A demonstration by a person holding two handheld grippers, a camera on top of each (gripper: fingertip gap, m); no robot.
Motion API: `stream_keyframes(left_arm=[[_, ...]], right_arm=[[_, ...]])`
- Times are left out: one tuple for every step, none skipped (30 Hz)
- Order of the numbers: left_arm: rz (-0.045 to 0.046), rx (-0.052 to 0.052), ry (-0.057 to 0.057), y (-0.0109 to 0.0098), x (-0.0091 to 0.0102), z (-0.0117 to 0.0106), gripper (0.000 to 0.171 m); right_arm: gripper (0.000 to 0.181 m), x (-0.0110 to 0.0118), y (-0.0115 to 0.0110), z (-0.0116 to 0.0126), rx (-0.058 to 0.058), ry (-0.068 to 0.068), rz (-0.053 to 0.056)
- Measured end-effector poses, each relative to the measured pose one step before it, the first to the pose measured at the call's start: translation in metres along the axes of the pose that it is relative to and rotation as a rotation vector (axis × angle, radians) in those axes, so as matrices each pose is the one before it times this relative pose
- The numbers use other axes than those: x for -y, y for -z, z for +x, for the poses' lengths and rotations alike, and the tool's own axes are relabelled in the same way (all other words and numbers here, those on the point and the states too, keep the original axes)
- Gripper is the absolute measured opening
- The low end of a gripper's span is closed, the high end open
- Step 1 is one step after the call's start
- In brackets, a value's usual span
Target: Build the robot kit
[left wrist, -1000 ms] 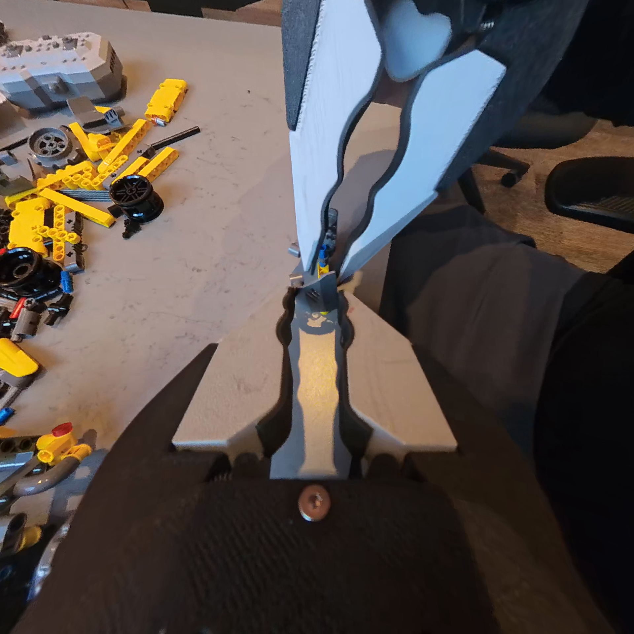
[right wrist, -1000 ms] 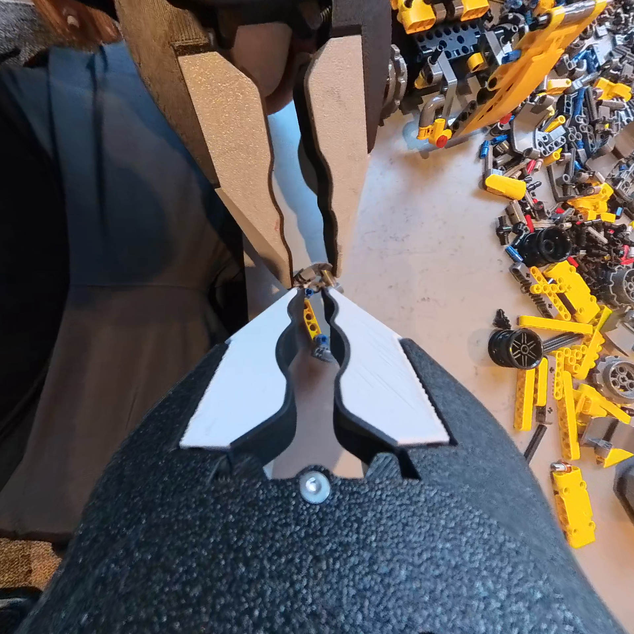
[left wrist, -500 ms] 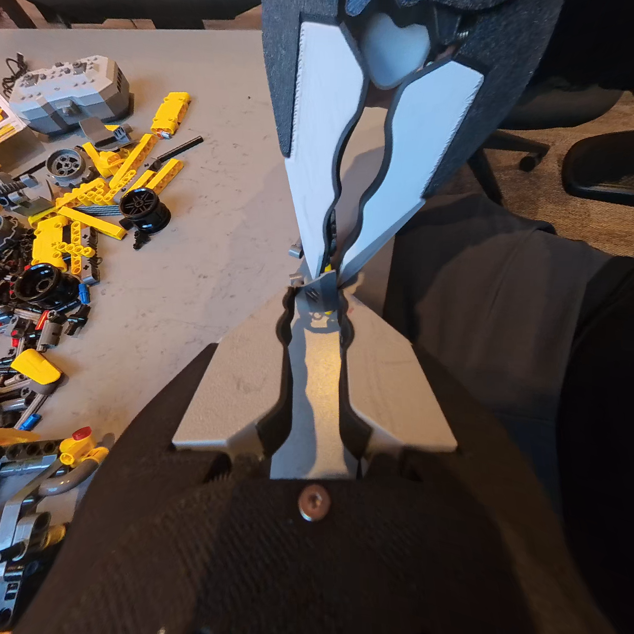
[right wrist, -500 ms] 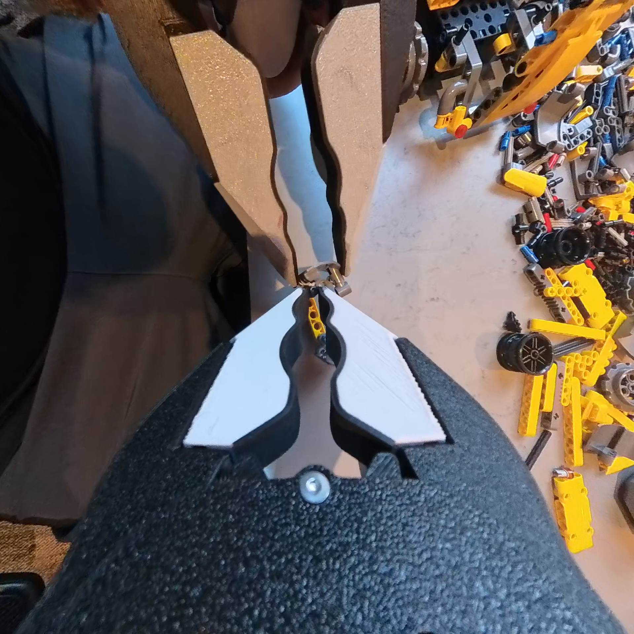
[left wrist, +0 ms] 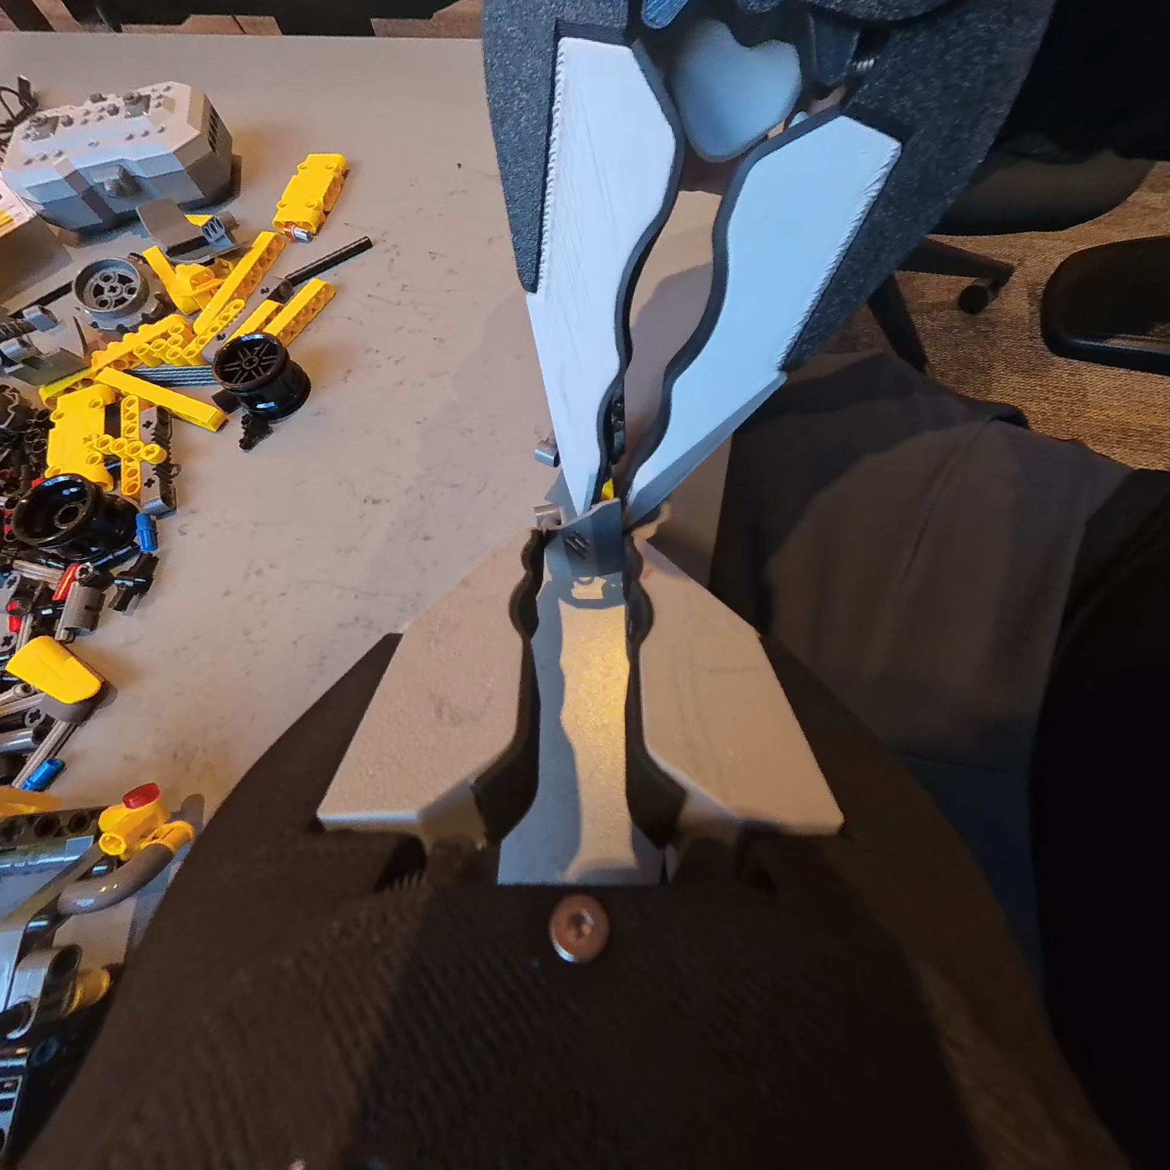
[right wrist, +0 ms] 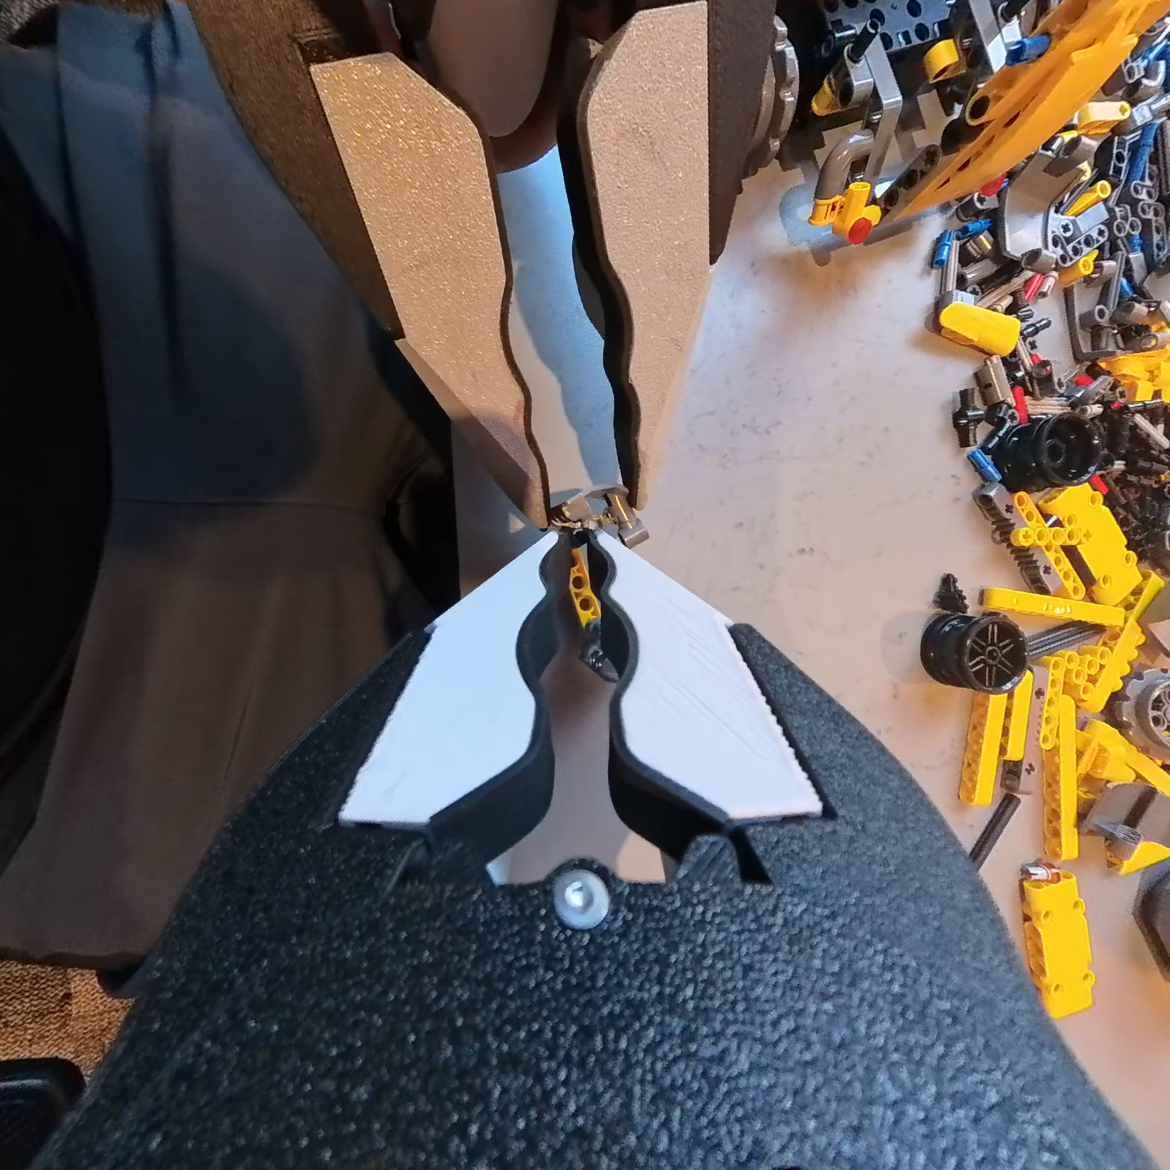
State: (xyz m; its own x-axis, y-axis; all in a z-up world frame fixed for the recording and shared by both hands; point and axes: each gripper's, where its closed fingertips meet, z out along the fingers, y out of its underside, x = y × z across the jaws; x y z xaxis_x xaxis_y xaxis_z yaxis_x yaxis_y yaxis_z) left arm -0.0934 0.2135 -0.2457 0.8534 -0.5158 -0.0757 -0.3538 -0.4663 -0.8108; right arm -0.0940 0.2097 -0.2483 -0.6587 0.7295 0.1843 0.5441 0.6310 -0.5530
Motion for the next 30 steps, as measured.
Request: stream_keyframes(left_arm=[[-0.0001, 0.0, -0.0002, 0.00001, -0.00001, -0.00001, 0.023], [-0.00138, 0.0013, -0.0012, 0.00019, -0.00012, -0.00014, 0.023], [-0.0022, 0.0014, -0.0026, 0.00012, 0.0, -0.00005, 0.023], [-0.00139, 0.0002, -0.0019, 0.00028, -0.00005, 0.0001, 0.023], [-0.00105, -0.0014, 0.0003, 0.00007, -0.00015, 0.00022, 0.023], [-0.00008, -0.0015, 0.0004, 0.00004, -0.00005, 0.00016, 0.023], [-0.00063, -0.0009, -0.0002, 0.00004, -0.00009, 0.00012, 0.023], [-0.00109, 0.0, -0.0005, 0.00004, -0.00012, 0.00004, 0.023], [-0.00038, 0.001, -0.0013, 0.00005, 0.00006, -0.00015, 0.023], [0.00043, 0.0017, -0.0018, -0.00011, 0.00013, -0.00019, 0.023], [-0.00029, 0.0001, -0.0004, 0.00001, 0.00009, -0.0001, 0.023], [-0.00168, -0.002, 0.0002, -0.00004, -0.00001, 0.00013, 0.023], [-0.00067, -0.0004, -0.0013, -0.00009, -0.0001, 0.00015, 0.023], [0.00018, 0.0006, -0.0018, -0.00004, -0.00004, 0.00015, 0.023], [0.00045, 0.0005, -0.0014, -0.00002, -0.00004, 0.00011, 0.023], [0.0006, 0.0002, -0.001, 0.00006, 0.00003, 0.00009, 0.023], [0.00029, 0.0002, -0.0005, -0.00001, -0.00009, 0.0, 0.023], [-0.00015, 0.0006, -0.0005, 0.00012, -0.0001, -0.00015, 0.023], [0.00125, 0.0002, -0.0002, 0.00012, -0.00024, -0.00012, 0.023], [0.00237, -0.0003, -0.0008, 0.00004, -0.00008, -0.00009, 0.023], [0.00348, -0.0006, -0.0027, 0.00005, -0.0001, -0.00007, 0.023], [0.00214, -0.0007, -0.0038, 0.0, -0.00016, -0.00002, 0.023], [-0.00173, -0.0002, -0.0033, 0.00021, -0.00044, -0.00032, 0.023], [-0.00579, -0.0016, -0.0008, 0.00031, -0.00054, -0.00023, 0.023], [-0.00474, -0.0042, -0.0018, 0.0001, -0.0003, -0.00004, 0.023], [-0.00371, -0.0042, -0.006, -0.00016, 0.00003, 0.00008, 0.023], [-0.00349, -0.0025, -0.0048, -0.00019, 0.00022, 0.00008, 0.023], [-0.00495, -0.0007, -0.006, -0.00019, 0.00001, 0.00005, 0.023], [-0.00686, 0.0001, -0.005, -0.00004, 0.0, 0.0, 0.023], [-0.00698, -0.0006, -0.0033, -0.00009, 0.0, -0.00005, 0.023]], right_arm=[[0.004, 0.00008, -0.00004, 0.00004, -0.0003, 0.0, 0.0005], [0.004, 0.00018, -0.00009, 0.00007, -0.0011, 0.0, 0.0009], [0.004, 0.00016, -0.00005, -0.00003, -0.0007, 0.0, 0.0011], [0.004, 0.00019, -0.00008, -0.00013, 0.0002, 0.0005, 0.0004], [0.004, 0.00008, -0.00002, -0.00025, 0.0006, 0.0008, -0.0008], [0.004, 0.00007, -0.00009, -0.00032, -0.0002, 0.0023, -0.0014], [0.004, 0.00006, -0.00009, -0.00012, -0.0009, 0.0028, -0.0011], [0.004, 0.0001, -0.00014, -0.00007, -0.0006, 0.0012, -0.0003], [0.004, 0.0, -0.00003, 0.00018, -0.0005, -0.0003, 0.0001], [0.004, -0.00003, 0.00014, 0.00021, -0.0014, -0.0001, 0.0003], [0.004, 0.00003, -0.00001, 0.00009, -0.0007, -0.0002, 0.0002], [0.004, -0.00006, 0.0, -0.0001, 0.0011, -0.0011, -0.0003], [0.004, -0.0001, -0.00005, -0.00015, 0.0004, 0.0, -0.0008], [0.004, -0.00011, 0.00001, -0.00017, -0.0005, 0.0018, -0.001], [0.004, -0.00001, 0.00005, -0.00014, -0.0002, 0.0016, -0.0011], [0.004, -0.00003, 0.00003, -0.00005, -0.0003, 0.0018, -0.0016], [0.004, 0.00007, -0.00011, -0.00006, -0.0013, 0.0029, -0.0018], [0.004, 0.00023, -0.0001, 0.00012, -0.0022, 0.0025, -0.0015], [0.004, 0.00013, -0.00013, 0.00007, -0.0023, 0.0028, -0.0015], [0.004, 0.00008, -0.0001, 0.00011, -0.0026, 0.0039, -0.0023], [0.004, -0.00002, -0.00012, 0.00006, -0.0024, 0.0057, -0.0027], [0.004, 0.00001, -0.00017, 0.00005, -0.0015, 0.0044, -0.002], [0.004, 0.00048, -0.00037, 0.00009, -0.0023, 0.0025, -0.002], [0.004, 0.00047, -0.00036, 0.00008, -0.0041, 0.0049, -0.0019], [0.004, 0.00013, -0.00016, -0.00016, -0.0026, 0.0041, -0.0027], [0.004, -0.00006, 0.00003, -0.00028, -0.0013, 0.0037, -0.0048], [0.004, -0.00038, 0.00008, -0.00005, -0.0019, 0.0052, -0.0063], [0.004, -0.00025, 0.00002, -0.00024, 0.0001, 0.0003, -0.0055], [0.004, -0.00004, 0.00004, -0.00027, 0.0031, -0.007, -0.0027], [0.004, -0.00005, -0.00004, -0.00021, 0.0048, -0.0119, 0.0023]])
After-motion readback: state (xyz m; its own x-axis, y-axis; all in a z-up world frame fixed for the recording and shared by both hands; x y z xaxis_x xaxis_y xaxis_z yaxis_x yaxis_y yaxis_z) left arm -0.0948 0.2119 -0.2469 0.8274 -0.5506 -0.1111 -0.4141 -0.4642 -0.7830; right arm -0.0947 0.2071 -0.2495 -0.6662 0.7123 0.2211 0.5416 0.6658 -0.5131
